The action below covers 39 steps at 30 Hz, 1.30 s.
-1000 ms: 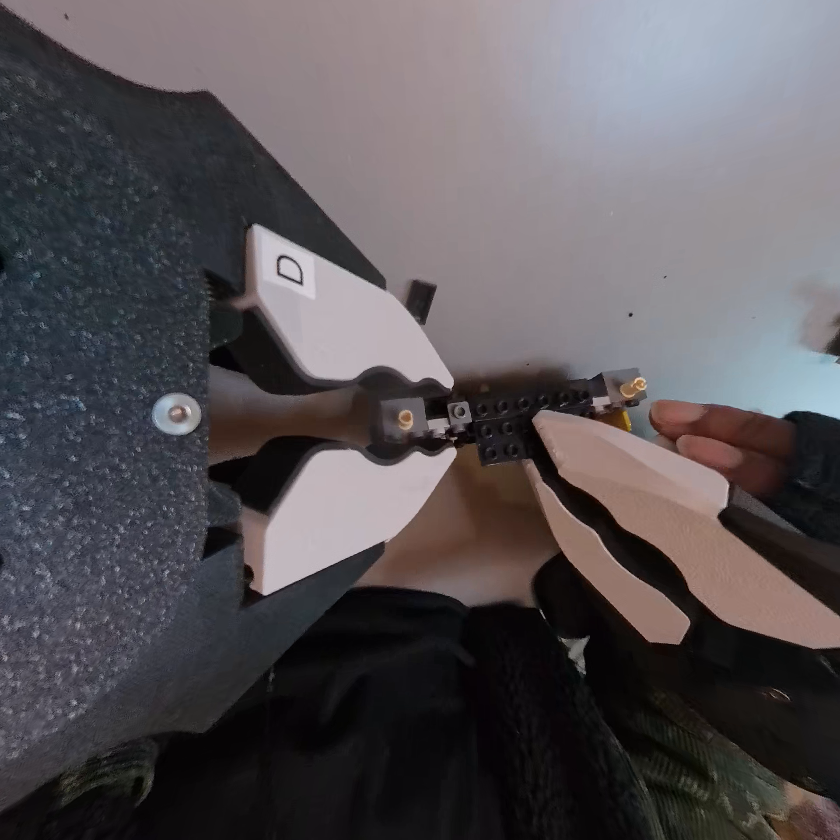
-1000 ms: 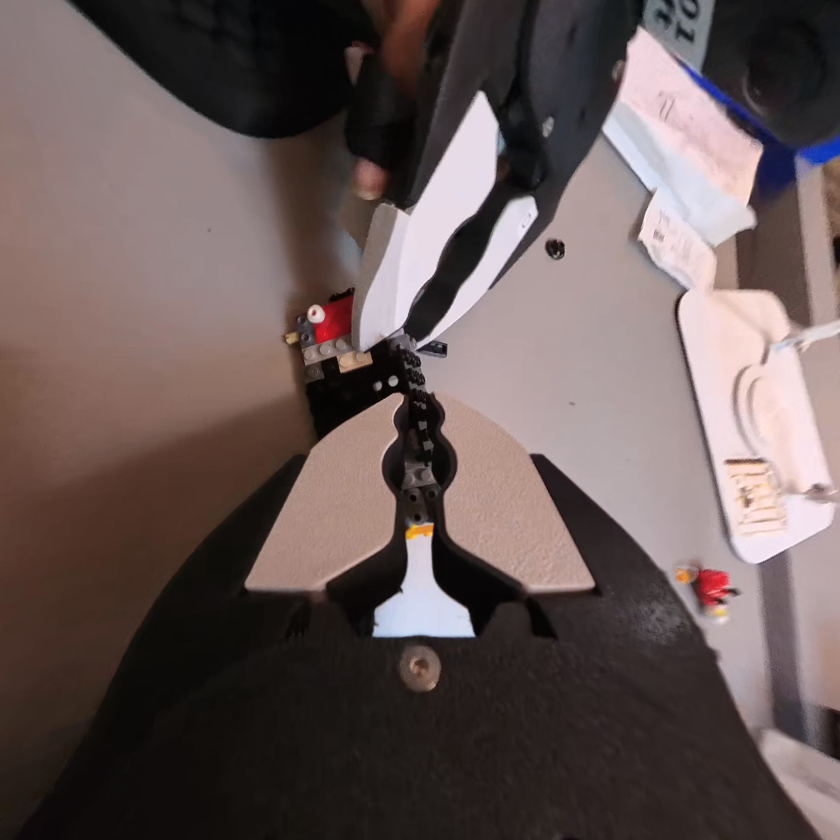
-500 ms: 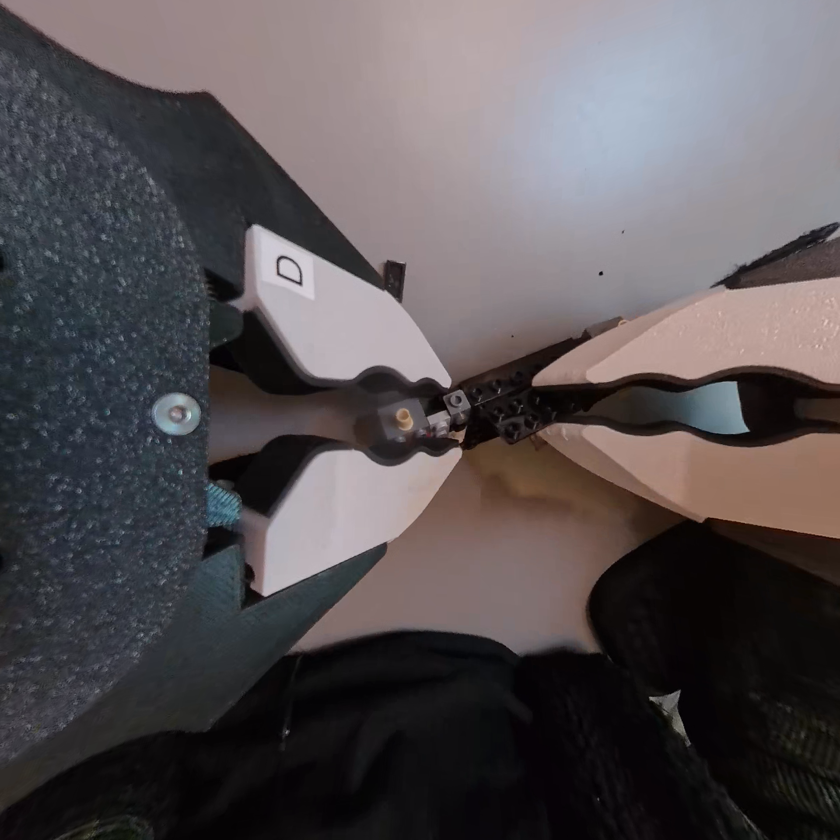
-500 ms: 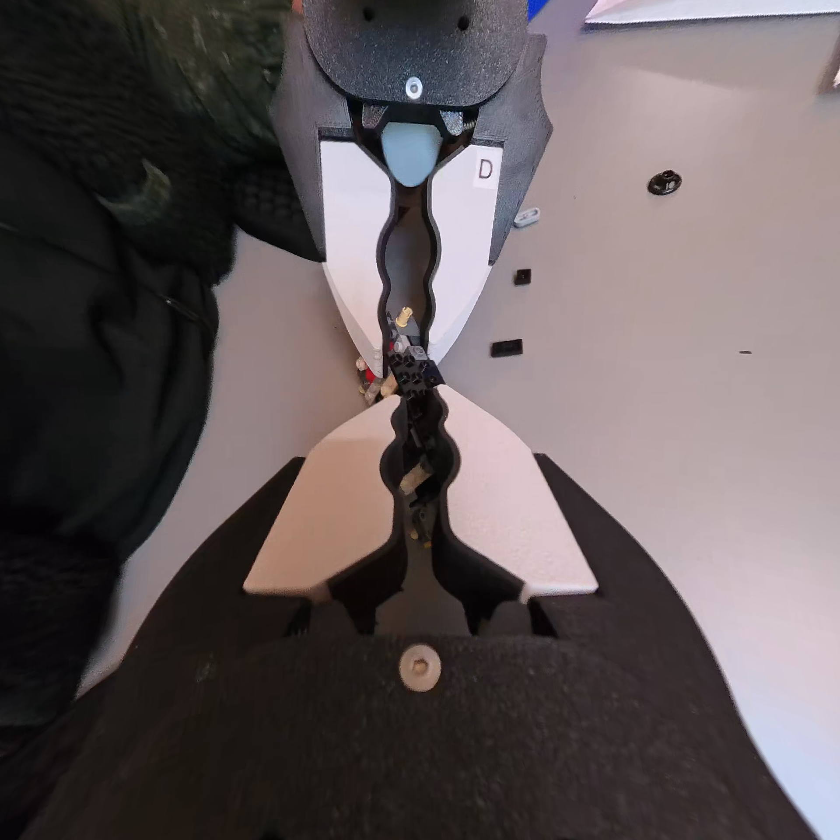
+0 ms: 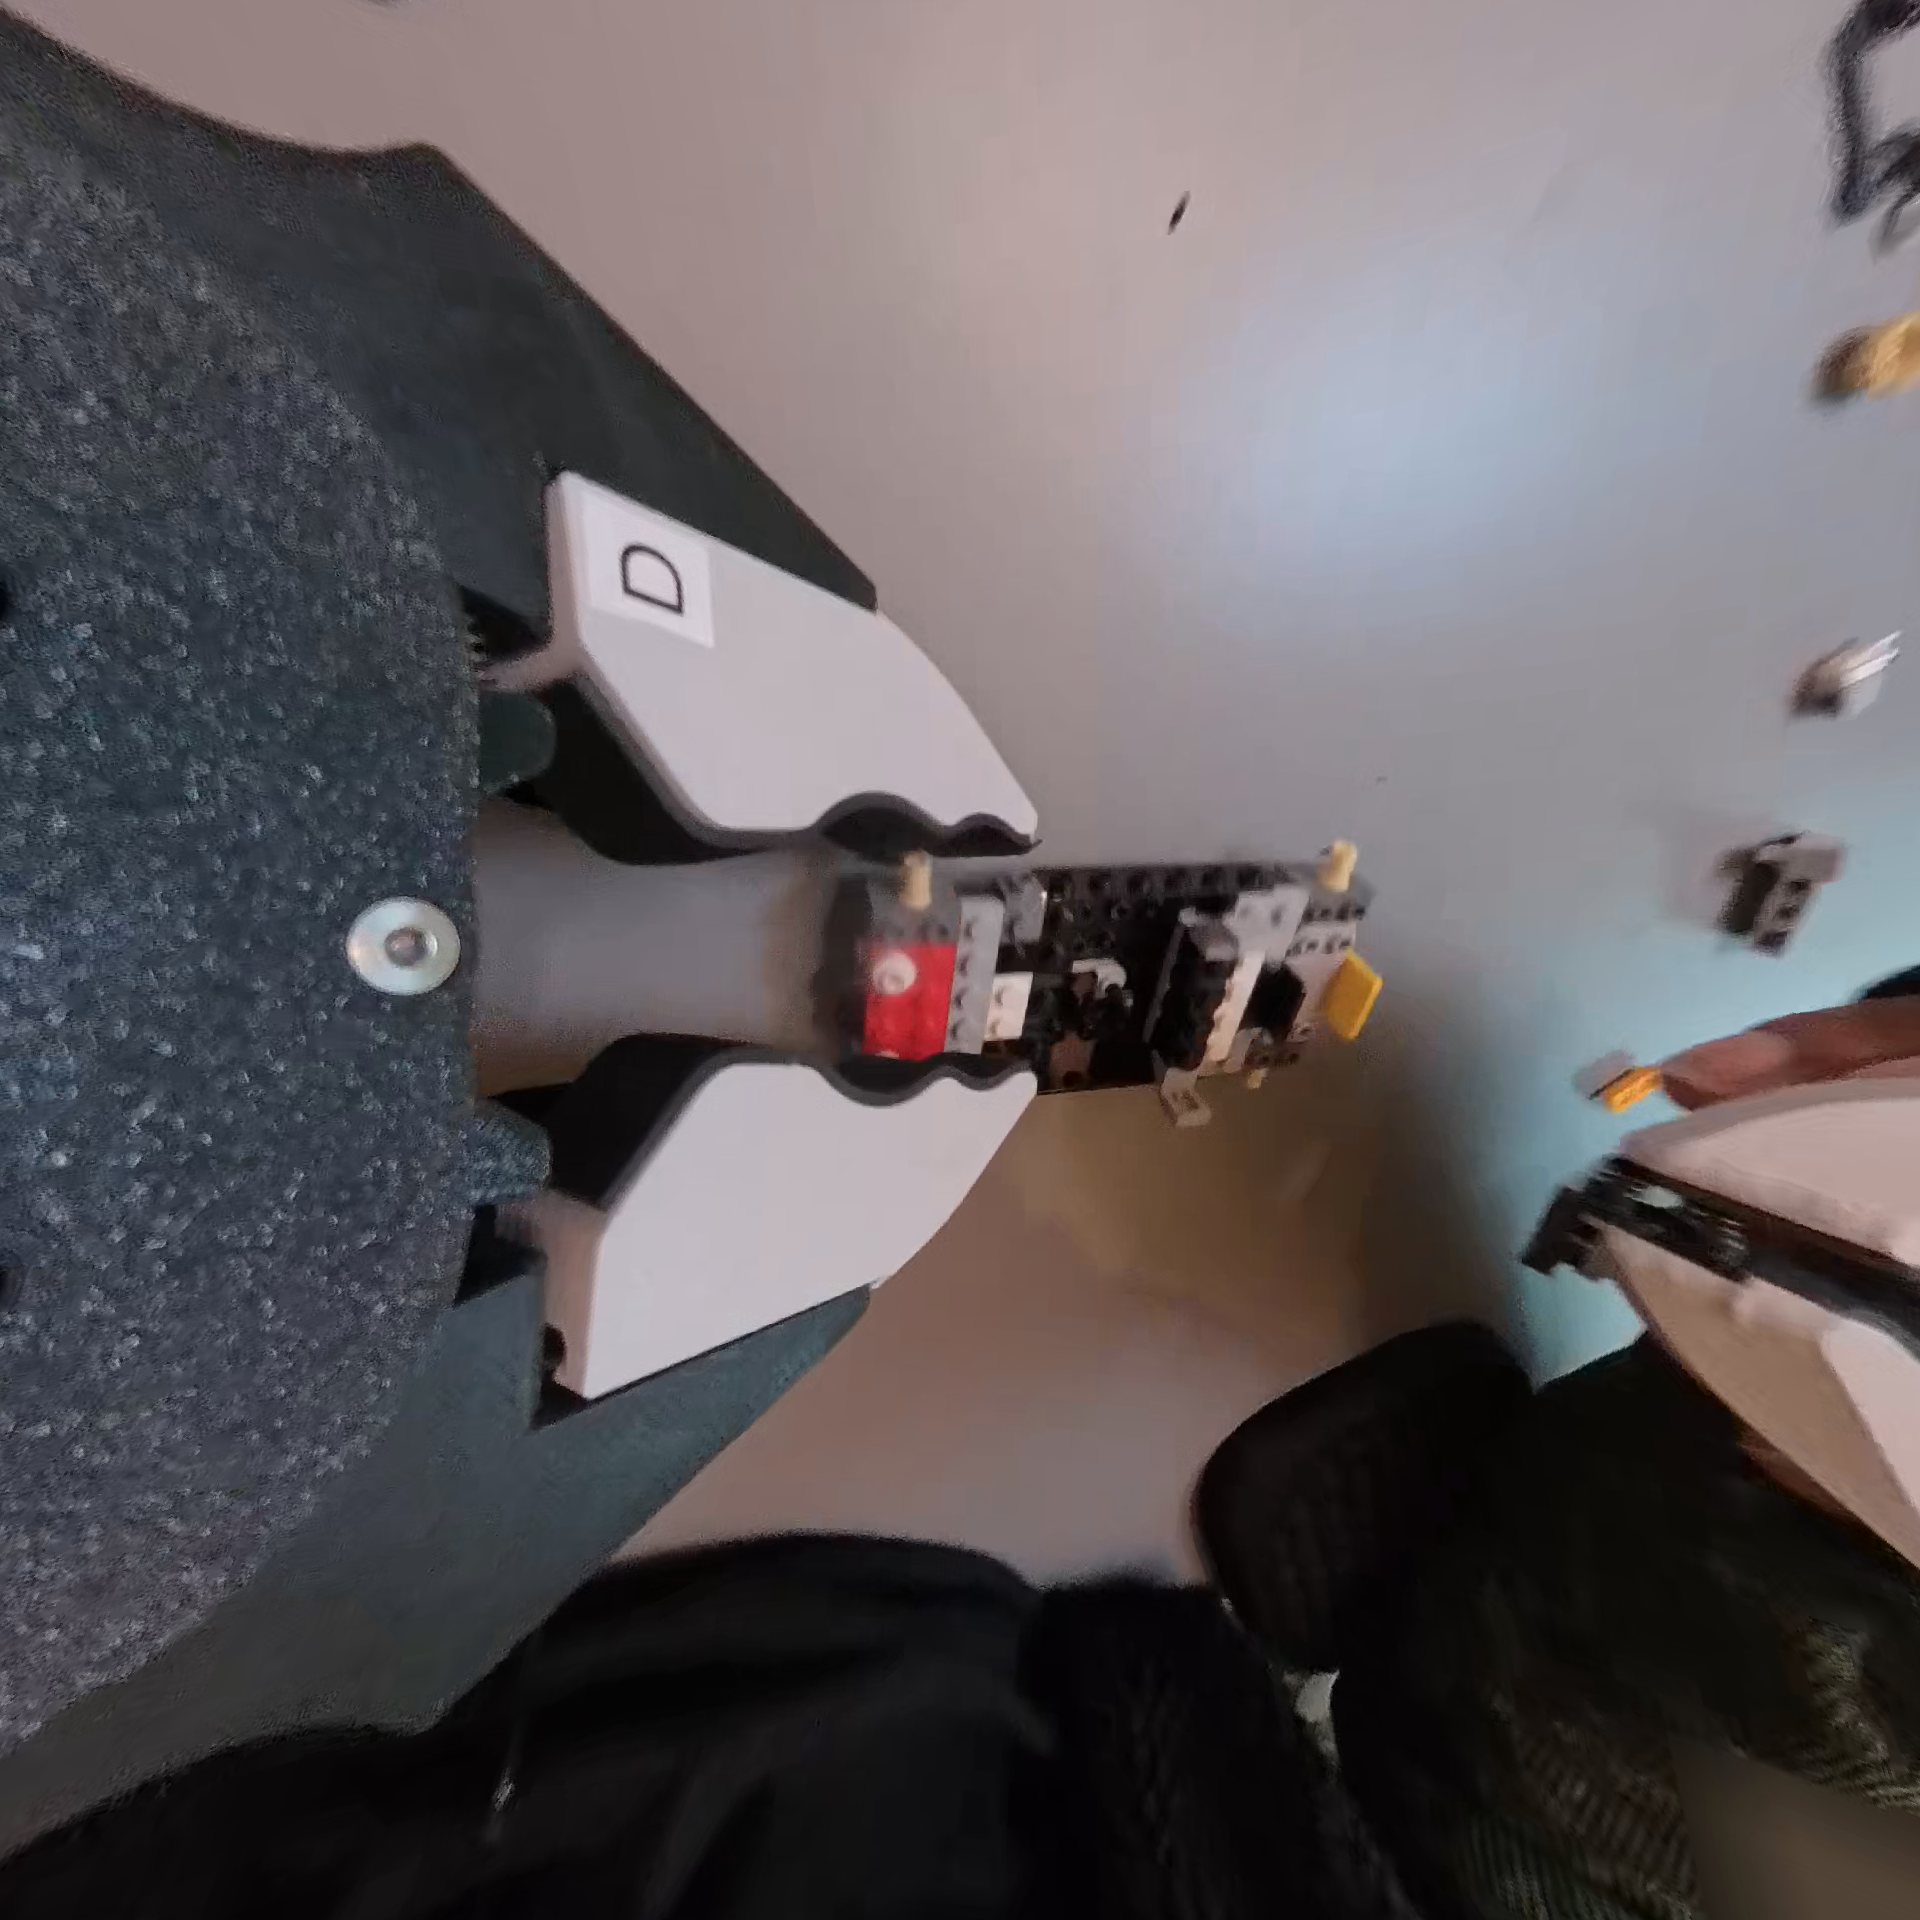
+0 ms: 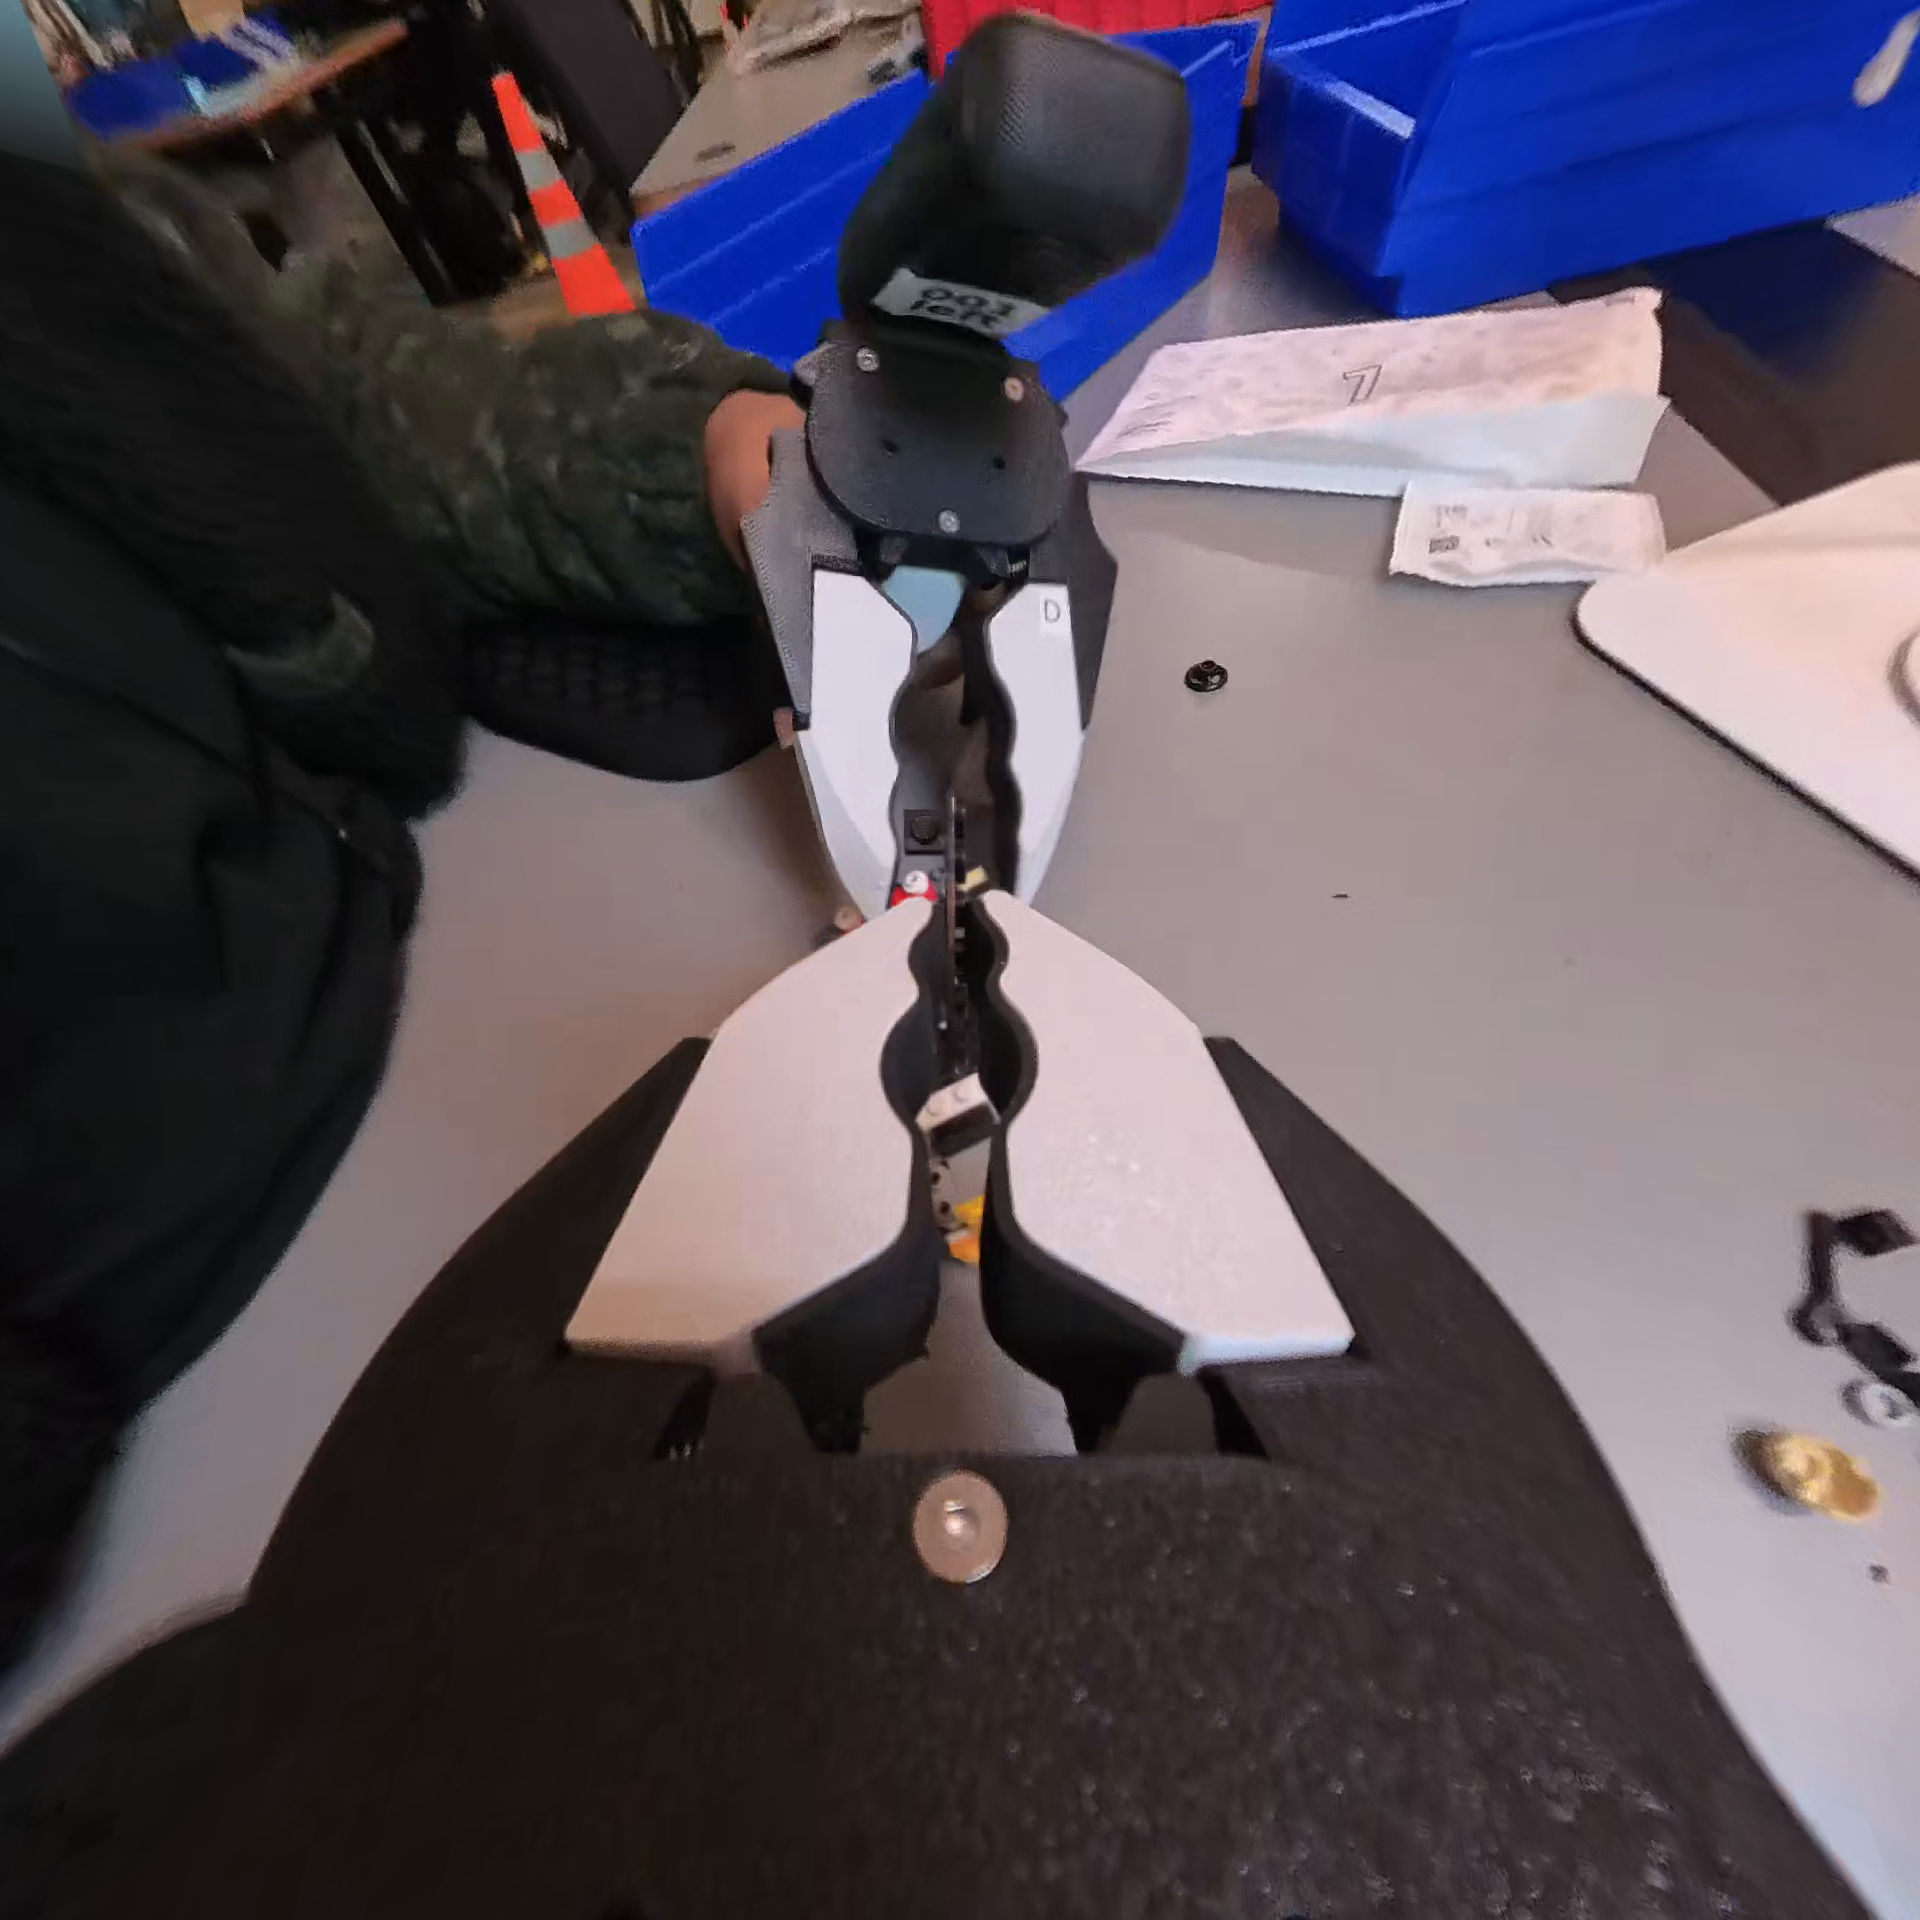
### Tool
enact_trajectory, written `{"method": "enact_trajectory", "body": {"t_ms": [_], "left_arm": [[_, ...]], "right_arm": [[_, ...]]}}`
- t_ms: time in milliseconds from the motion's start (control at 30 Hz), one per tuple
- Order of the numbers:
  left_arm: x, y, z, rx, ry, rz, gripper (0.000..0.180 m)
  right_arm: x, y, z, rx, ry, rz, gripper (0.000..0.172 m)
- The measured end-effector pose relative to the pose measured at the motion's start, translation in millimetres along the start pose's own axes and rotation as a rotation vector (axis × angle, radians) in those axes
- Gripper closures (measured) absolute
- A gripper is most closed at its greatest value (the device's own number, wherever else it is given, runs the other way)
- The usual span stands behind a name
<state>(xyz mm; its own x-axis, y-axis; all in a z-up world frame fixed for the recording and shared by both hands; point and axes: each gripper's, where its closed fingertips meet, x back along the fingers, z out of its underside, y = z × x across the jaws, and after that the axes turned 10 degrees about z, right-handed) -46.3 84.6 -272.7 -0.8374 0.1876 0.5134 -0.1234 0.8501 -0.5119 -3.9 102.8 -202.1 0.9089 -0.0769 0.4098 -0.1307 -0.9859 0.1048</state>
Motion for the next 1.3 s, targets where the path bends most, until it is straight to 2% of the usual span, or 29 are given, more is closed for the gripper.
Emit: {"method": "enact_trajectory", "body": {"t_ms": [100, 200, 300, 400, 433, 567, 633, 733, 867, 967, 1033, 1100, 1167, 1267, 1300], "left_arm": [[13.3, -0.5, -20.0, -0.101, -0.104, -0.062, 0.142], [20.6, -20.9, -43.3, -0.211, -0.225, -0.031, 0.145], [20.6, -41.0, -53.7, -0.262, -0.282, 0.034, 0.146], [13.2, -41.0, -48.4, -0.24, -0.247, 0.042, 0.16], [9.9, -44.1, -44.5, -0.233, -0.226, 0.07, 0.169], [9.9, -41.7, -41.0, -0.206, -0.194, 0.032, 0.171], [15.3, -37.8, -41.4, -0.155, -0.223, 0.031, 0.171], [23.9, -30.9, -41.2, -0.032, -0.282, 0.07, 0.172], [28.9, -30.3, -41.8, 0.059, -0.327, 0.137, 0.172], [26.5, -30.8, -38.7, 0.064, -0.305, 0.135, 0.172], [26.9, -36.2, -38.1, 0.05, -0.3, 0.161, 0.172], [24.2, -40.5, -35.4, -0.053, -0.256, 0.123, 0.171], [21.9, -43.4, -35.3, -0.168, -0.211, 0.052, 0.171], [24.5, -47.4, -41.4, -0.3, -0.204, -0.036, 0.171], [25.0, -47.2, -41.7, -0.355, -0.187, -0.081, 0.177]], "right_arm": [[-4.2, 0.6, -1.6, -0.171, -0.003, -0.06, 0.169], [-12.1, 8.7, -3.7, -0.315, -0.004, -0.159, 0.169], [-22.6, 19.8, 2.9, -0.312, 0.05, -0.199, 0.169], [-28.6, 32.4, 6.3, -0.248, 0.089, -0.226, 0.169], [-30.4, 33.0, 8.2, -0.216, 0.103, -0.209, 0.169], [-26.9, 27.6, 2.0, -0.074, 0.069, -0.112, 0.166], [-17.9, 17.0, -4.9, 0.094, 0.04, 0.025, 0.152], [-4.8, 23.5, -10.6, 0.383, 0.02, 0.147, 0.151], [-18.7, 27.7, 2.3, 0.66, 0.08, 0.287, 0.156], [-26.4, 27.1, 3.4, 0.741, 0.075, 0.327, 0.165], [-25.9, 30.7, 3.8, 0.696, 0.076, 0.286, 0.166], [-24.1, 33.5, 5.7, 0.566, 0.09, 0.213, 0.166], [-21.7, 34.9, 7.1, 0.393, 0.071, 0.118, 0.167], [-13.4, 41.9, -5.5, 0.062, -0.051, -0.088, 0.172], [-9.5, 46.6, -14.6, -0.058, -0.111, -0.179, 0.172]]}}
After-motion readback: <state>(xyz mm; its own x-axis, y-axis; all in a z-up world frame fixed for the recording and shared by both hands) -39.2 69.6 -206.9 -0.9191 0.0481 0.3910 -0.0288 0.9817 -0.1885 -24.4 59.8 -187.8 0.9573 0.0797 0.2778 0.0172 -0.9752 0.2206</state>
